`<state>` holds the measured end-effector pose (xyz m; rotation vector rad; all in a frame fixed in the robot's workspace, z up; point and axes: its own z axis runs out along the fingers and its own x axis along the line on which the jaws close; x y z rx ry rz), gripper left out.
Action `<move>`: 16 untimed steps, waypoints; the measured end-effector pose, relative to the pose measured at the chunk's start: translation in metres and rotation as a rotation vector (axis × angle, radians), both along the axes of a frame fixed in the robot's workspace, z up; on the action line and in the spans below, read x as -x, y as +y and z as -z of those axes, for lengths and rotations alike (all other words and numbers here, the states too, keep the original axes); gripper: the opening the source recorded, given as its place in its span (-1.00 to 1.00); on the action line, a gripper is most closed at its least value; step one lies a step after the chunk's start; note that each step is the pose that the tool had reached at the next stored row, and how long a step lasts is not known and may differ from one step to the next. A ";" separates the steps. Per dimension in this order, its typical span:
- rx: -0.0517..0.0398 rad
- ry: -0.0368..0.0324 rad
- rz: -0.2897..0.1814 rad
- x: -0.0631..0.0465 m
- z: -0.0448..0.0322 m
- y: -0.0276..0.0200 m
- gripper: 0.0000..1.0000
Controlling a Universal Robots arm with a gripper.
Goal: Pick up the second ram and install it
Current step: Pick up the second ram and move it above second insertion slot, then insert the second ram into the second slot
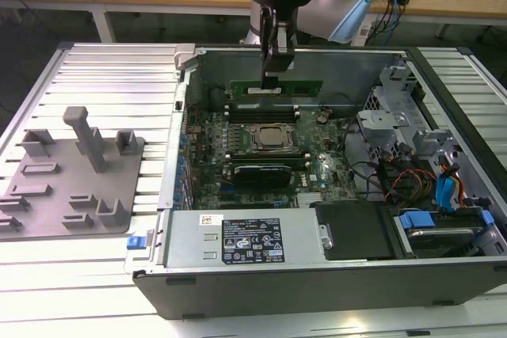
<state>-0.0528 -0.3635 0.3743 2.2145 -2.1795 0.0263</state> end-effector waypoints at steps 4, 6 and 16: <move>0.0000 0.0000 0.000 0.000 0.0071 0.0044 -0.80; 0.0001 0.0000 0.000 0.000 0.0073 0.0044 -0.80; -0.0001 0.0000 0.000 0.000 0.0077 0.0045 -0.80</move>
